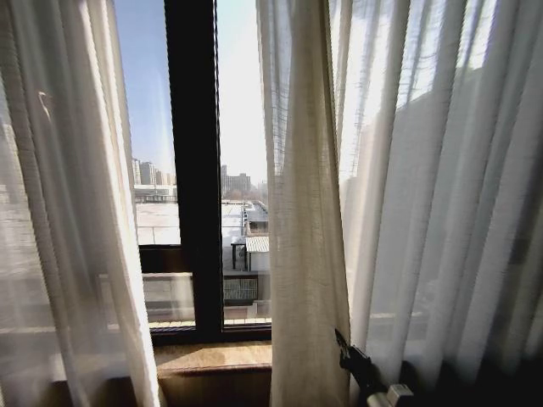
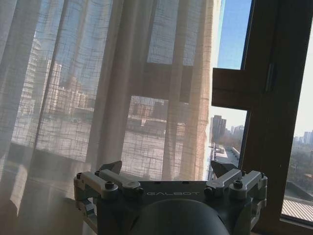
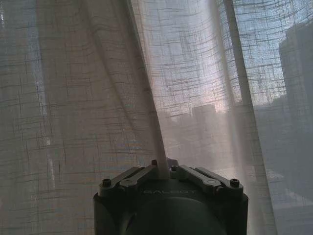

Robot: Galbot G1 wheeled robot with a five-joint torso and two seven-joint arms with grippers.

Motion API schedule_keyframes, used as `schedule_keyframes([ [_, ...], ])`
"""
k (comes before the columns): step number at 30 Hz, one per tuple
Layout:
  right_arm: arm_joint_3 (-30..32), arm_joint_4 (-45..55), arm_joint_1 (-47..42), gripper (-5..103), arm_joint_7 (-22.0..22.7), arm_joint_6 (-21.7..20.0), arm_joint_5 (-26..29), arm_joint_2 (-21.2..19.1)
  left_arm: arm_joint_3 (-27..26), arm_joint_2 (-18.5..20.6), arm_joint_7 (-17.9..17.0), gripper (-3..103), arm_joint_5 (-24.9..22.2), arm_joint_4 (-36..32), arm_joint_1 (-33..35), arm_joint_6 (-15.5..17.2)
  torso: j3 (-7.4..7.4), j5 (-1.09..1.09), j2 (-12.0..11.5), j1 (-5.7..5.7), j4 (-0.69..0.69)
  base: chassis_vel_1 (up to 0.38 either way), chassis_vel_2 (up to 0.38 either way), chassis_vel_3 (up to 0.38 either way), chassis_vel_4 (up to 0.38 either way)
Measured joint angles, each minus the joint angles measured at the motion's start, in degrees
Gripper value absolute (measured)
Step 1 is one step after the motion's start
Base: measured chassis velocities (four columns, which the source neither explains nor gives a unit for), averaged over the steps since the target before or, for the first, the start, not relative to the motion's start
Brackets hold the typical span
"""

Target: Open the curtains by pulling them apart, changing their state from closed to fully open.

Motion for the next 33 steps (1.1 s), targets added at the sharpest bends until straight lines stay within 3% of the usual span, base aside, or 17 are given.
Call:
schedule_keyframes([
  [16,-0.17,0.89,-0.47,0,0.48,-0.02,-0.16,0.32,-0.7,0.16,0.1,100,-0.81,-0.65,1.37,-0.8,0.0,0.01,0.0,-0.01,0.0,-0.256,-0.256,0.262,0.252],
  [33,0.62,1.11,-0.57,0,0.59,0.02,-0.17,0.35,-0.63,0.05,0.16,100,-0.79,-0.76,1.36,-0.86,0.0,0.01,0.0,0.0,-0.01,-0.36,-0.347,0.362,0.37],
])
